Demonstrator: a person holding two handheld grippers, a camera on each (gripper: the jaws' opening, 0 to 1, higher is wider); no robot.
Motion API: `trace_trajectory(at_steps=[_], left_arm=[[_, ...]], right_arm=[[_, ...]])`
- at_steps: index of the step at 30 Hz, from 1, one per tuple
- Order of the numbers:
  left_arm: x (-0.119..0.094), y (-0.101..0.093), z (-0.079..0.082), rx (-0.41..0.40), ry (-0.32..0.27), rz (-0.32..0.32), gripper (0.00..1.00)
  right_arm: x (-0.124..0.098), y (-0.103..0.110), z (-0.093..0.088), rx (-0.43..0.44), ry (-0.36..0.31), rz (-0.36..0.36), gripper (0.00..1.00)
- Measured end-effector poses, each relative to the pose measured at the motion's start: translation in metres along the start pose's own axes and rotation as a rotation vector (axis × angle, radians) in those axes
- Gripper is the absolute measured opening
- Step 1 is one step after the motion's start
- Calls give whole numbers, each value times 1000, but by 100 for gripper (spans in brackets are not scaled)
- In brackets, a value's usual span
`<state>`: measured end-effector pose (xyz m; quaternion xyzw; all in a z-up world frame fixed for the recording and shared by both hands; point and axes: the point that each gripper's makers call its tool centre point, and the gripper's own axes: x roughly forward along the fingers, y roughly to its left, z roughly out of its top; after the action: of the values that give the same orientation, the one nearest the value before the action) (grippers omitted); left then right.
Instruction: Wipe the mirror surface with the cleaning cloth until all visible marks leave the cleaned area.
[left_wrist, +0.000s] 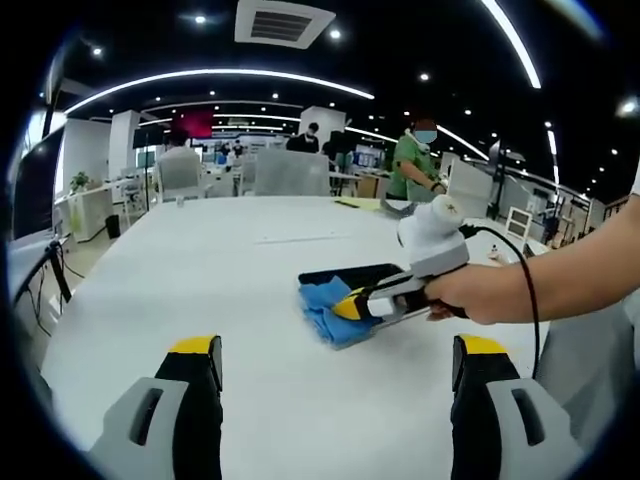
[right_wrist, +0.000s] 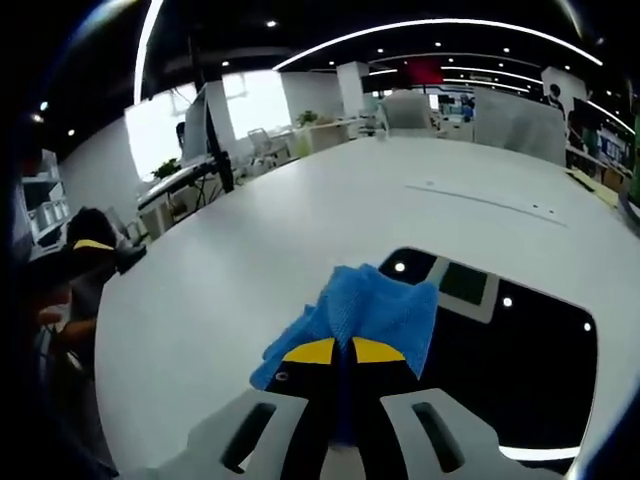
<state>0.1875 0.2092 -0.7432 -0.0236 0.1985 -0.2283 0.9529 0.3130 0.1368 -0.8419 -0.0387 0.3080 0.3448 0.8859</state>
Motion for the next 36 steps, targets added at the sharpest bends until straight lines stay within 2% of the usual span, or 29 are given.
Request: trace_trajectory(at_steps=[8, 20, 36], left_arm=[[1, -3, 2, 5, -1, -6, 96], [3, -5, 3, 14, 4, -8, 96], [3, -9, 5, 20, 2, -14, 97]], right_arm=[[1, -1, -1, -24, -3, -2, 0], [0, -2, -2, -12, -8, 2, 0], [-17, -13, -12, 23, -17, -5, 0]])
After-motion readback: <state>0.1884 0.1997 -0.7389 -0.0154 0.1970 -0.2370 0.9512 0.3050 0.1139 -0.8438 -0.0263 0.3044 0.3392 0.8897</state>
